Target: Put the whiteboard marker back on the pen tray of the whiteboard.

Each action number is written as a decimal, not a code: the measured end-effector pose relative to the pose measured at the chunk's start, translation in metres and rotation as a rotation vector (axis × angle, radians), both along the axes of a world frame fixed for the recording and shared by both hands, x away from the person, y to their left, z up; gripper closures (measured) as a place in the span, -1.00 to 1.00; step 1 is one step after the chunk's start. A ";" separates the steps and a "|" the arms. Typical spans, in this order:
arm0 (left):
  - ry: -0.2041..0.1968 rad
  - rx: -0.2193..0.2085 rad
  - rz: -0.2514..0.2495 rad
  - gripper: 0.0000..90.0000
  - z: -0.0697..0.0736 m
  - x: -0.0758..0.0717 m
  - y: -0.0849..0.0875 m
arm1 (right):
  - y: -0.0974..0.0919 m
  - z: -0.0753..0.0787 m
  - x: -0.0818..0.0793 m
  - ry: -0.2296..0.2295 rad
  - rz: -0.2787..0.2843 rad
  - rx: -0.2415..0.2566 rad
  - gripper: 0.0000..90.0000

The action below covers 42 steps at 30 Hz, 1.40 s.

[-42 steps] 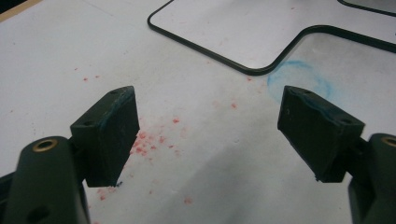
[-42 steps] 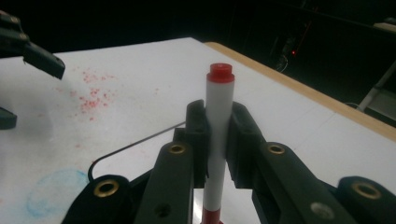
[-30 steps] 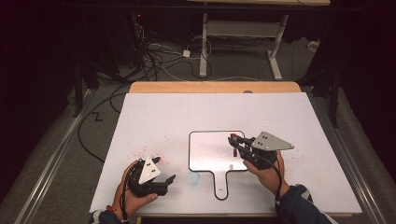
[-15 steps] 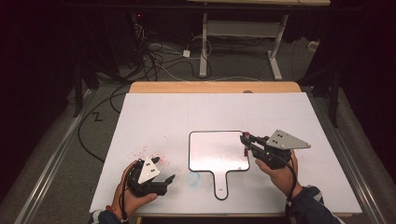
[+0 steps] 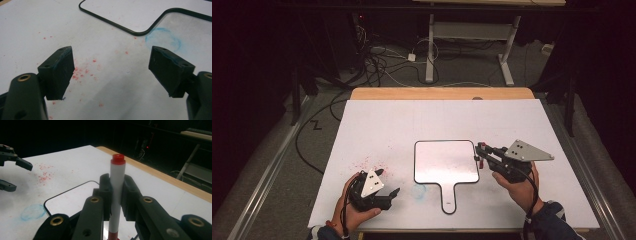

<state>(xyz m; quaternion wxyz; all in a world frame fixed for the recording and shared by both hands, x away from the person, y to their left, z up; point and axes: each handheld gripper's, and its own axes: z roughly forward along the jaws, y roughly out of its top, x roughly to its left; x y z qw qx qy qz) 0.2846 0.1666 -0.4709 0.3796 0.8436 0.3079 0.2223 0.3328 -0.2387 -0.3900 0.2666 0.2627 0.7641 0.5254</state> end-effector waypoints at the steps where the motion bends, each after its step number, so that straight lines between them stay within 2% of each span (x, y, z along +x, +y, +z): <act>1: -0.001 0.000 0.002 -0.56 0.000 0.000 0.000 | -0.001 0.000 0.000 0.003 0.001 0.000 0.80; 9: -0.002 0.008 -0.013 -0.56 0.000 0.002 -0.003 | -0.009 0.000 -0.005 0.020 -0.021 -0.010 0.80; 16: -0.006 0.004 -0.010 -0.56 0.001 -0.001 -0.002 | -0.012 0.000 -0.009 0.077 -0.029 -0.012 0.80; 21: -0.009 0.005 -0.005 -0.56 0.002 -0.001 -0.001 | -0.012 0.000 -0.011 0.118 -0.006 -0.053 0.80; 24: -0.007 0.008 -0.005 -0.56 0.001 -0.001 0.000 | -0.013 -0.001 -0.012 0.127 0.003 -0.083 0.80; 28: -0.007 0.010 -0.009 -0.56 0.001 -0.001 -0.001 | -0.015 -0.004 -0.009 0.156 -0.014 -0.102 0.80; 34: -0.006 0.009 -0.011 -0.56 0.001 -0.001 -0.001 | -0.017 -0.010 -0.001 0.198 -0.028 -0.102 0.80; 42: -0.005 0.014 -0.013 -0.56 0.001 0.000 -0.002 | -0.004 -0.021 0.012 0.250 -0.021 -0.120 0.80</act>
